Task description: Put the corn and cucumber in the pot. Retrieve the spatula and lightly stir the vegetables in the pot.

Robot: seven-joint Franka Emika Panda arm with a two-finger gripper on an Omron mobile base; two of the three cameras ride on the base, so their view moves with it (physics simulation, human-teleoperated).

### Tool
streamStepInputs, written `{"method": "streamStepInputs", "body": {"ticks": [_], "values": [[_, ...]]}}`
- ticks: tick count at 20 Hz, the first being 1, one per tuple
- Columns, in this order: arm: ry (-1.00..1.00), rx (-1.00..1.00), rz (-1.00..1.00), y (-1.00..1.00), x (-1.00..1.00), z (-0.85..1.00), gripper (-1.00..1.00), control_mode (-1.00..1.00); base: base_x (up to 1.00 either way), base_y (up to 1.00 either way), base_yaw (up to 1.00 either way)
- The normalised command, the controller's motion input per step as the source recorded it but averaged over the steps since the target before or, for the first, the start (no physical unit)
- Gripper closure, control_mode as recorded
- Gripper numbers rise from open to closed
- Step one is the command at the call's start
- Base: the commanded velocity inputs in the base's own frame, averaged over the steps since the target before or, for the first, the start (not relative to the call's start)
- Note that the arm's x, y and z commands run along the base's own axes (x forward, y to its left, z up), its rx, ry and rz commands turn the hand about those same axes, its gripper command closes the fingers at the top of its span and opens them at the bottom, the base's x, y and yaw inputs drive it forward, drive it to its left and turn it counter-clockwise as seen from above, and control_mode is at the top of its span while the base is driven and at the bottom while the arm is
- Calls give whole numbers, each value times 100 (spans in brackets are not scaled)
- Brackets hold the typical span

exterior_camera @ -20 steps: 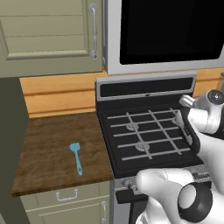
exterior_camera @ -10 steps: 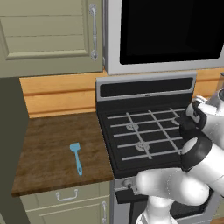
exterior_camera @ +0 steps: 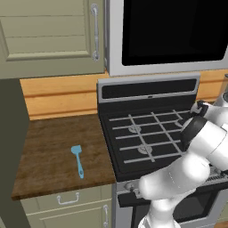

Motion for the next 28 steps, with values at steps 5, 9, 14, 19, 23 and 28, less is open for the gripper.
{"method": "streamStepInputs", "body": {"ticks": [5, 9, 14, 19, 23, 28], "values": [[11, 0, 0, 0, 2, -42, 100, -100, 0, 0, 0], [8, 0, 0, 0, 0, -19, -100, -100, 0, 0, 0], [0, 0, 0, 18, -6, 5, -100, -100, 0, 0, 0], [-1, 0, 0, 47, -27, 31, -100, -100, 0, 0, 0], [-7, 0, 0, 73, -64, 47, -100, -100, 0, 0, 0], [-5, 0, 2, 98, -83, 47, -100, -100, 0, 0, 0]]}}
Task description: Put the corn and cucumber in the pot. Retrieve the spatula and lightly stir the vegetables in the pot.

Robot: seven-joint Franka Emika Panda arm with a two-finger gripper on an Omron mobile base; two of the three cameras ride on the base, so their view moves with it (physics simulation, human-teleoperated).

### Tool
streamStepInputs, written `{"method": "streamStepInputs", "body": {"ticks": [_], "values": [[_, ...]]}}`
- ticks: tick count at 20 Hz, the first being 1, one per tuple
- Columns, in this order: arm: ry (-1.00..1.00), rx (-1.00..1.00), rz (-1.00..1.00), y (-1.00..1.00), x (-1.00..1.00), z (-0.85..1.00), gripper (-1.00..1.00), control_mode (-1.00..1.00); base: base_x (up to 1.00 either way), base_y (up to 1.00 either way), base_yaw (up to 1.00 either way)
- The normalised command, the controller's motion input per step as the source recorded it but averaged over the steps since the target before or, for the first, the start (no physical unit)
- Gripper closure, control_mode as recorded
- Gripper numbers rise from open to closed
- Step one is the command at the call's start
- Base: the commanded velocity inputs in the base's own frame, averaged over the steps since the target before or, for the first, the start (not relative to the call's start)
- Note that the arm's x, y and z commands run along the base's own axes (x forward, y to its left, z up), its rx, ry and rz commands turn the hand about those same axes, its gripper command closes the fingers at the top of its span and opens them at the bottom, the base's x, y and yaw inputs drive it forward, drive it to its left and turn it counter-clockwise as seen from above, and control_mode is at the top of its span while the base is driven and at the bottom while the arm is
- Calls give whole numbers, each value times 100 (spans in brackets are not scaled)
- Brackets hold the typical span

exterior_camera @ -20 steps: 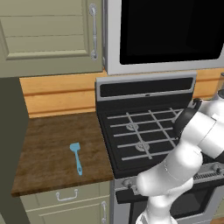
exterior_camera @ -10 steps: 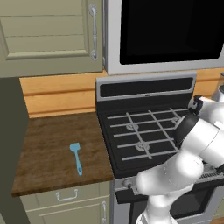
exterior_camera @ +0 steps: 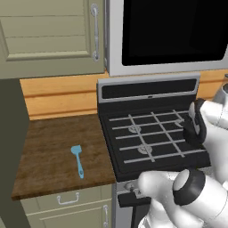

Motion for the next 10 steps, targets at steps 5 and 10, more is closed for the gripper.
{"method": "streamStepInputs", "body": {"ticks": [5, 10], "values": [[-1, 0, 9, 100, -80, 67, -100, -100, 0, 0, 0], [6, 0, 14, 100, -52, 57, -100, -100, 0, 0, 0]]}}
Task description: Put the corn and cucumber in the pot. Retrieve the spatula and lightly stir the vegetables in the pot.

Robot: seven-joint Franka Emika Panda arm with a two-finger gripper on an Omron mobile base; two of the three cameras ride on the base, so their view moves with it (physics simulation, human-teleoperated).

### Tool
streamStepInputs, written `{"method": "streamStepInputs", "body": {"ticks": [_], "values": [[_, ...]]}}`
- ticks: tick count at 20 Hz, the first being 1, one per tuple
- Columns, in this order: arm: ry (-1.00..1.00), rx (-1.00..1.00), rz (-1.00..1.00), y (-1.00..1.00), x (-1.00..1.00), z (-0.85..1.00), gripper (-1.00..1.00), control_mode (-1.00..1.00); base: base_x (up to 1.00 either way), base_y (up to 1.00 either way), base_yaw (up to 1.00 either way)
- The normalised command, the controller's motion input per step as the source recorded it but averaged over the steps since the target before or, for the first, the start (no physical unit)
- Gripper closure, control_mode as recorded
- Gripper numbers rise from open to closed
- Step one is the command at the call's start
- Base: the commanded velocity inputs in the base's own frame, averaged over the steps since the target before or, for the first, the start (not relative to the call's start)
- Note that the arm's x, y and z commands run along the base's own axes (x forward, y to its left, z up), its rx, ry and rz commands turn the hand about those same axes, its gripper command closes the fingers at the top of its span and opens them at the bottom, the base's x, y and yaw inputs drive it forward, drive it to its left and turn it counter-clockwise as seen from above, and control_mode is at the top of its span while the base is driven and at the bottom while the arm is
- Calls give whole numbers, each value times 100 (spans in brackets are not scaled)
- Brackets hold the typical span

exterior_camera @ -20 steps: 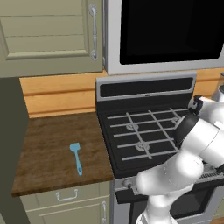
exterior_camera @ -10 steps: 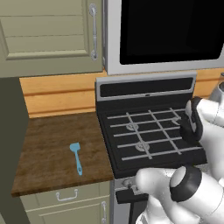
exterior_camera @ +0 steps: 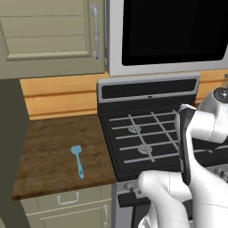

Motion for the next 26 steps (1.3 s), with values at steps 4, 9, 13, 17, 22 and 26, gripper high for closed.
{"method": "streamStepInputs", "body": {"ticks": [4, 9, 13, 17, 22, 26], "values": [[21, 0, 21, 100, -13, 13, -100, -100, 0, 0, 0], [17, -1, 38, 100, 0, 0, -100, -100, 0, 0, 0], [17, -1, 60, 99, 0, -1, -100, -100, 0, 0, 0], [15, -3, 71, 88, 0, -5, -100, -100, 0, 0, 0], [14, -6, 73, 81, 0, -10, -100, -100, 0, 0, 0], [15, -9, 72, 70, 0, -13, -100, -100, 0, 0, 0]]}}
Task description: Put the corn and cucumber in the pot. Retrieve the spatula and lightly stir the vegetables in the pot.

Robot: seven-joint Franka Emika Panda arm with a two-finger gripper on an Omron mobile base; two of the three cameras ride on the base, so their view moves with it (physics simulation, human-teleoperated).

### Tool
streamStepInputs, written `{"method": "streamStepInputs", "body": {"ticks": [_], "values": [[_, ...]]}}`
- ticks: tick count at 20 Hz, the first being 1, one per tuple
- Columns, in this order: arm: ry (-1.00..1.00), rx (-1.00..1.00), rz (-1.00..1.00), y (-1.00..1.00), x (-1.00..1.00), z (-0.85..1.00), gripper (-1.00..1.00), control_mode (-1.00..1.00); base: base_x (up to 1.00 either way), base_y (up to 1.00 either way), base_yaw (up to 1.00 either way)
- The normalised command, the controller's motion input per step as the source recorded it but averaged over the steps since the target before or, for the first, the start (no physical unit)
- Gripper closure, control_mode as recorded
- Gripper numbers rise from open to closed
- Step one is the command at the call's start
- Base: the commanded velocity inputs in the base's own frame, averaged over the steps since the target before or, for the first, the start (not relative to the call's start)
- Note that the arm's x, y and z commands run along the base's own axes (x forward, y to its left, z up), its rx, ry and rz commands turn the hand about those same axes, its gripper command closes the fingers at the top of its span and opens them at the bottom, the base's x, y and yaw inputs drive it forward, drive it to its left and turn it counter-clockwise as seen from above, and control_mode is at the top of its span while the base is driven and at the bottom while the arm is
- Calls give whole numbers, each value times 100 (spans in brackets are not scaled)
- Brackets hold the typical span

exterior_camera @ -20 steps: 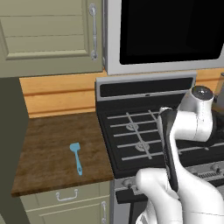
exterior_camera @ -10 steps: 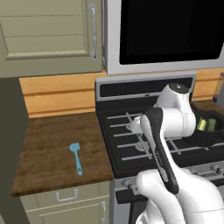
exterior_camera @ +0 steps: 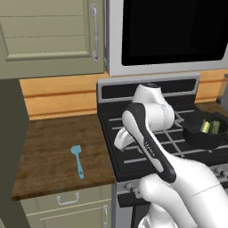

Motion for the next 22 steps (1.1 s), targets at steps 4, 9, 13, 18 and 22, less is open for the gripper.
{"method": "streamStepInputs", "body": {"ticks": [4, 9, 13, 18, 22], "values": [[17, -13, 69, 66, 0, -15, -100, -100, 0, 0, 0], [14, -15, 68, 60, 1, -25, -100, -100, 0, 0, 0], [0, -10, 73, 53, 0, -36, -100, -100, 0, 0, 0], [0, -2, 85, 29, 2, -41, -100, -100, 0, 0, 0], [-2, 0, 82, 4, 22, -30, -100, -100, 0, 0, 0]]}}
